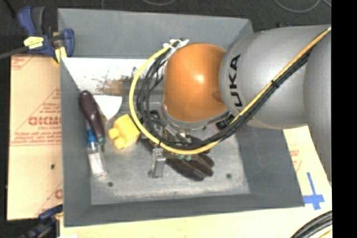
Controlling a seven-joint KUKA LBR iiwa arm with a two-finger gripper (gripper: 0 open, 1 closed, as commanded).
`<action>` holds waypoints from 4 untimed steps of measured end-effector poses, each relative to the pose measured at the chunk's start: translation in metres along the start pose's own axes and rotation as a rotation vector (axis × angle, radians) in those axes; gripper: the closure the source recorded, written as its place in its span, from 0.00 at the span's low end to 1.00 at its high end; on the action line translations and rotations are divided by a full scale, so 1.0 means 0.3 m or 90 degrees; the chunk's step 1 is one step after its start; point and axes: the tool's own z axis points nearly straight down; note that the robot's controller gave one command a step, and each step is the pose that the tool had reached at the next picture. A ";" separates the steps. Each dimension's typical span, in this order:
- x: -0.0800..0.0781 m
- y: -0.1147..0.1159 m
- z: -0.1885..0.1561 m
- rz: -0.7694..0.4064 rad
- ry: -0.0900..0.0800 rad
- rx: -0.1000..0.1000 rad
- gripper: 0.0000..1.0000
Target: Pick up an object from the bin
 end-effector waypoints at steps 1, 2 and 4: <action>-0.005 -0.002 -0.015 0.002 -0.005 -0.001 0.00; -0.008 -0.030 0.002 0.018 -0.006 -0.002 0.00; -0.079 -0.243 0.158 0.124 -0.006 0.001 0.00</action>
Offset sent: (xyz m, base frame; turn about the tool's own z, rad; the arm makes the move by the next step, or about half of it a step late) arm 0.0052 -0.0848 -0.0442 0.2278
